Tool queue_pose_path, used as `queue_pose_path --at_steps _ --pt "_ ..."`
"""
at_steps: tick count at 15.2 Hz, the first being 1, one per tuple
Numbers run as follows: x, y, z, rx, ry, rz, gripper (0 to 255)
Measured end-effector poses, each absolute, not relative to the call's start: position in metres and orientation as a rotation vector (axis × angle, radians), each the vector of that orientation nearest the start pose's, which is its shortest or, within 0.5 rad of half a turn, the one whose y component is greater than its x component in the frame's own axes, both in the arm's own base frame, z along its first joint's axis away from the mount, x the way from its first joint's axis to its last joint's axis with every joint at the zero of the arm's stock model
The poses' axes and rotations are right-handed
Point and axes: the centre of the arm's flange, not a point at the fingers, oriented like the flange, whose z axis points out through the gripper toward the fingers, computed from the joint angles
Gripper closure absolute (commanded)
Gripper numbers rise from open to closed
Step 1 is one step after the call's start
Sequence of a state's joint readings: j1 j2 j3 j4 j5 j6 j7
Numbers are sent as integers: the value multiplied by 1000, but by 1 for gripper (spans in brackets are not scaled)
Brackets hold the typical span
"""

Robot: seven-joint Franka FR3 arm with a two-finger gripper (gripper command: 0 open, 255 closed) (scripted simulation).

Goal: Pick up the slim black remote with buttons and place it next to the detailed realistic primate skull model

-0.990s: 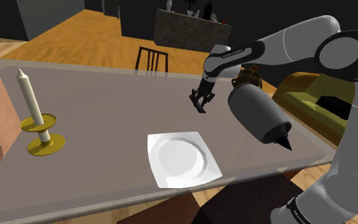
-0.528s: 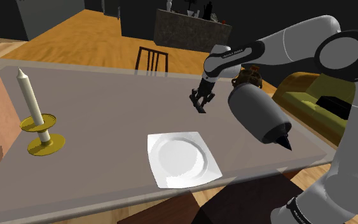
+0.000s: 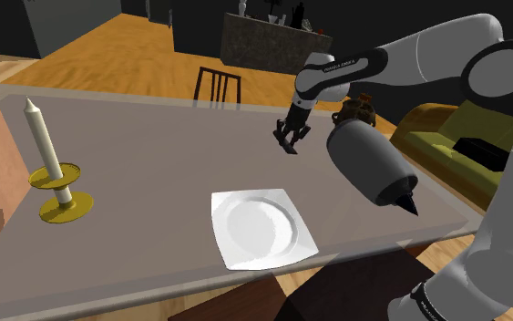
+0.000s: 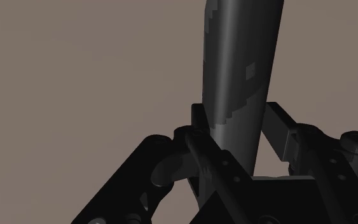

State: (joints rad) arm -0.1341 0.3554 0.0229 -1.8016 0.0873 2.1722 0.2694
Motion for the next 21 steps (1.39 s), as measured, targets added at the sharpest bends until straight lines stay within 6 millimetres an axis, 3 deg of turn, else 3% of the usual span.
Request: queue_pose_path --at_steps 21 --pt "639 -69 462 -2989 654 -14 255"
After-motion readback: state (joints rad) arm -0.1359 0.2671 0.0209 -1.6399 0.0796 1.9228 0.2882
